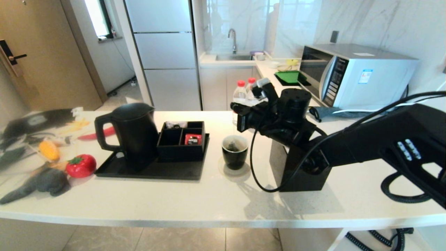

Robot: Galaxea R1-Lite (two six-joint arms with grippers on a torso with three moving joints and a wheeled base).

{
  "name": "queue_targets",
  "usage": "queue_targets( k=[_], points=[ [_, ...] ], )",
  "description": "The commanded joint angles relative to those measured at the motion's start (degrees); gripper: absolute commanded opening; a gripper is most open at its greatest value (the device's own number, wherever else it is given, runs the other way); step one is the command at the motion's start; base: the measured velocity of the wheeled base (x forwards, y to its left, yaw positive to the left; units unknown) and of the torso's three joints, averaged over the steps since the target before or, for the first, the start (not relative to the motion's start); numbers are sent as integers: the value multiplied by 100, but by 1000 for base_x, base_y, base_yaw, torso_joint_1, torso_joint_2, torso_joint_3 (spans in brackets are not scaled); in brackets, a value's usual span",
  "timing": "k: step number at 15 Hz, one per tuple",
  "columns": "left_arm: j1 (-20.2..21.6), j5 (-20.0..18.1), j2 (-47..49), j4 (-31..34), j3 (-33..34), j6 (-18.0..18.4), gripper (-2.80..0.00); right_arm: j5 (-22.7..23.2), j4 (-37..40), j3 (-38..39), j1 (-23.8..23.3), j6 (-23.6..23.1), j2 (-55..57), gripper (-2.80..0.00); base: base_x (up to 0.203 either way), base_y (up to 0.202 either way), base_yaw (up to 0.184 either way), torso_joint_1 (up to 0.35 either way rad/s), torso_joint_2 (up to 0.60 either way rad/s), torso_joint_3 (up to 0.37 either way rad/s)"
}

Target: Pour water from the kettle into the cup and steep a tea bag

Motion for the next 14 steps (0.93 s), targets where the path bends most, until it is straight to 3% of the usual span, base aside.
queue_targets(
  k=[1,4,14],
  points=[
    [0,3,-2,-1,0,0,-280,10,-185,276,33,-1,50,-280,0,0,0,0,0,0],
    [0,3,-2,-1,0,0,-280,10,-396,642,74,-16,66,-280,0,0,0,0,0,0],
    [0,3,-2,-1,0,0,-280,10,-292,318,58,-60,-129,-280,0,0,0,0,0,0]
  ],
)
